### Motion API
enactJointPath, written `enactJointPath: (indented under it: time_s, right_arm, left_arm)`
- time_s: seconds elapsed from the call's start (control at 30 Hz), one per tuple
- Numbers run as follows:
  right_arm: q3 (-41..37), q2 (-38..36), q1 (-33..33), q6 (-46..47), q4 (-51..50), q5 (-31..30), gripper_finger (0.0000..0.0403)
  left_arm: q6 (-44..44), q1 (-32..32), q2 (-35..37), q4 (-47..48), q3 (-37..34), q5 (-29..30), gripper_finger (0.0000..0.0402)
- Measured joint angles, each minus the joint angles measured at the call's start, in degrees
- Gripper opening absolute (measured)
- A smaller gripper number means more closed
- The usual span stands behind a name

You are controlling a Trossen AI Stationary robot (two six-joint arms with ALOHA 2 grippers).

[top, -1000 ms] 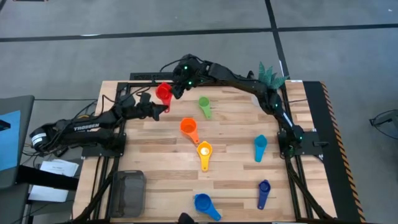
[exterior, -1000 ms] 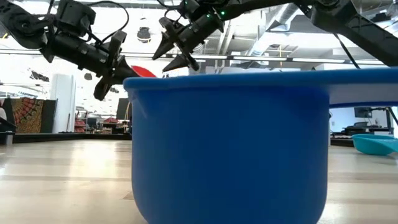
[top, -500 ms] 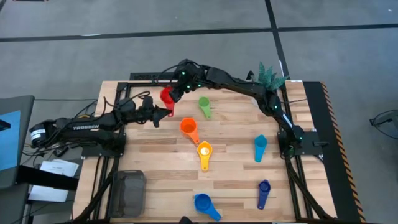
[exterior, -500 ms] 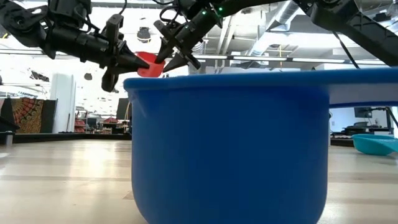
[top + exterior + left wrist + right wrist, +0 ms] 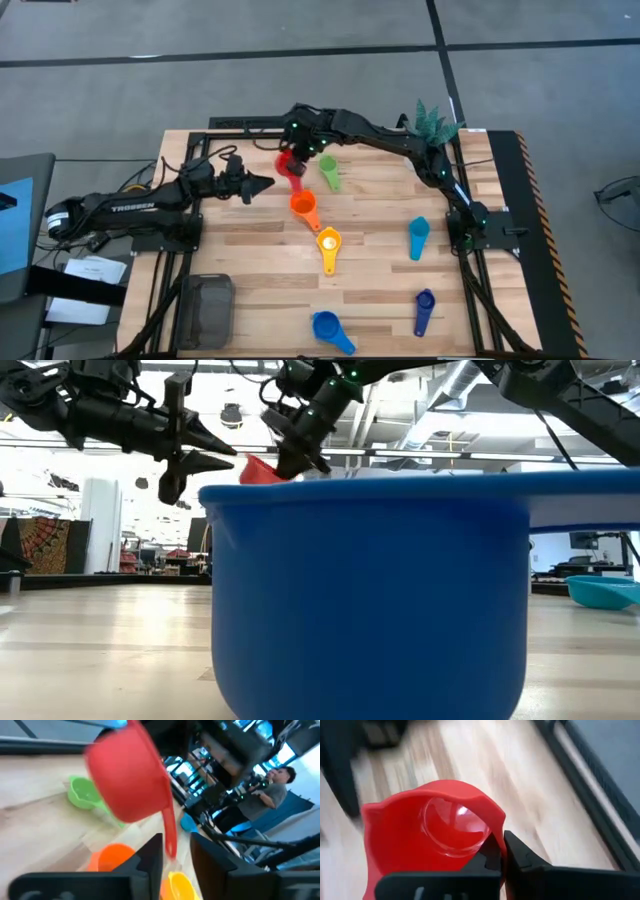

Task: Nest measuring cups in basket
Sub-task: Stack the red measuring cup on top of the orange measuring cup

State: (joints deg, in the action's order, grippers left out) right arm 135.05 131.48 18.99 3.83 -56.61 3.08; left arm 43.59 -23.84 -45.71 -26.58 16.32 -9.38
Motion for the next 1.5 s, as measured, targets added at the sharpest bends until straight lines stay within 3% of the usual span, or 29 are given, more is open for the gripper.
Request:
enactJointPath:
  time_s: [0.13, 0.27, 0.63, 1.5]
  right_arm:
    - [-0.04, 0.01, -1.06, -2.86, -6.97, 0.05, 0.0007]
    - [-0.34, 2.19, -3.41, -4.57, -7.67, 0.05, 0.0007]
    - [-0.38, 7.74, -8.48, -4.08, -9.87, -3.11, 0.0007]
    - [-0.34, 7.65, -5.79, 0.92, -9.66, 1.42, 0.0028]
  left_arm:
    - [0.01, 0.01, 4.23, 8.67, -0.07, 2.16, 0.0118]
    - [-0.41, 0.01, 6.12, 13.33, -0.07, 5.32, 0.0124]
    - [-0.13, 0.01, 5.98, 14.23, -0.09, 5.74, 0.0125]
    - [-1.11, 0.01, 5.98, 16.91, -0.09, 7.73, 0.0125]
